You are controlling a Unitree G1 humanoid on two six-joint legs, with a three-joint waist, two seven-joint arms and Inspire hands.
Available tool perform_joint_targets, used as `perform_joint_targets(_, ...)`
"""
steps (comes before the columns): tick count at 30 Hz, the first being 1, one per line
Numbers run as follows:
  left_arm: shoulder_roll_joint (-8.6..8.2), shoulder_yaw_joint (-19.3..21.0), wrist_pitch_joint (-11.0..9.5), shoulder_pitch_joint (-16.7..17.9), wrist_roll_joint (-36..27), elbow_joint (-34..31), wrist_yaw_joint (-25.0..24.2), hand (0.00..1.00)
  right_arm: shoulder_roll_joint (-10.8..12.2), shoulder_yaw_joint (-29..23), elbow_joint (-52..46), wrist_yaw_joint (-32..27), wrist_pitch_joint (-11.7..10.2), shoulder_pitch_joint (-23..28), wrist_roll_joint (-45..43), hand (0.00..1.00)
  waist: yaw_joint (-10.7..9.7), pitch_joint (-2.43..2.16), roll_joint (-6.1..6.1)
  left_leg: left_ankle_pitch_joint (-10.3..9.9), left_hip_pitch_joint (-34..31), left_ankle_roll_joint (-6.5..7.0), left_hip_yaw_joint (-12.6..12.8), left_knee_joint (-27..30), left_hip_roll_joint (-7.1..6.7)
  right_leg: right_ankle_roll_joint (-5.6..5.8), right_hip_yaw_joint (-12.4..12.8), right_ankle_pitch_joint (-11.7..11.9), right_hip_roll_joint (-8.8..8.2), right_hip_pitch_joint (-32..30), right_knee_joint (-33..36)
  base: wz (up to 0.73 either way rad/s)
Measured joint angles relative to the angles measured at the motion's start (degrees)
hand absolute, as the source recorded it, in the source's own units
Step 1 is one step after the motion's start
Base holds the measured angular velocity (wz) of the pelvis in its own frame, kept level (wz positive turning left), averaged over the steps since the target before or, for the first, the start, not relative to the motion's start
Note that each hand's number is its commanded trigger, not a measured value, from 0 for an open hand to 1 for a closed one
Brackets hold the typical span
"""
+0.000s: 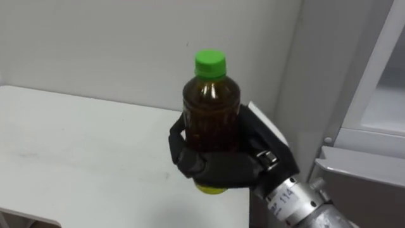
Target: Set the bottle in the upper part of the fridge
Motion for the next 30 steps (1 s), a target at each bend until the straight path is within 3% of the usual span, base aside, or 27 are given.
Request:
perform_joint_targets(7,0.19,0.01,-1.72,0.48,-0.02,0.46,0.04,0.00,-0.05,-3.55,-3.34,1.05,-0.07,1.64,0.11,1.00,-1.67,-0.32,-0.48,-0.01,0.83,0.00,0.26,-0.97,0.12,0.00,0.64,0.00,0.16,0.36,0.00,-0.03)
perform_joint_targets(16,0.51,2.97,-1.77,1.11,0.02,0.48,0.05,0.00,-1.12,-8.87,-4.68,0.81,0.02,2.56,0.41,1.00,-2.75,-0.95,-1.60,-0.01,0.82,-0.01,1.20,-0.83,0.27,-0.01,1.40,0.01,0.24,-0.07,0.02,-0.05)
perform_joint_targets(21,0.55,4.37,-2.05,2.03,0.01,0.33,0.07,0.00,-2.52,-13.67,-6.36,-0.49,-0.10,2.56,0.47,1.00,-4.09,-0.90,-1.99,-0.01,0.88,-0.01,1.70,-0.87,0.34,-0.01,1.38,0.01,0.24,-0.21,0.01,-0.04)
perform_joint_targets(23,0.61,4.43,-3.10,2.24,0.00,0.34,0.09,0.00,-3.79,-15.56,-6.74,-1.49,-0.15,2.56,0.40,1.00,-4.95,-0.81,-2.10,-0.01,0.93,-0.01,1.74,-0.89,0.33,-0.02,1.37,0.01,0.22,-0.14,0.01,0.00)
perform_joint_targets(30,0.85,6.13,-4.54,2.50,-0.03,0.37,0.31,0.00,-5.02,-19.30,-8.55,-5.34,-0.74,4.58,-0.04,1.00,-6.35,-0.74,-2.67,-0.02,1.03,-0.06,2.07,-1.03,0.60,-0.02,1.44,0.02,0.39,-0.36,0.09,-0.03)
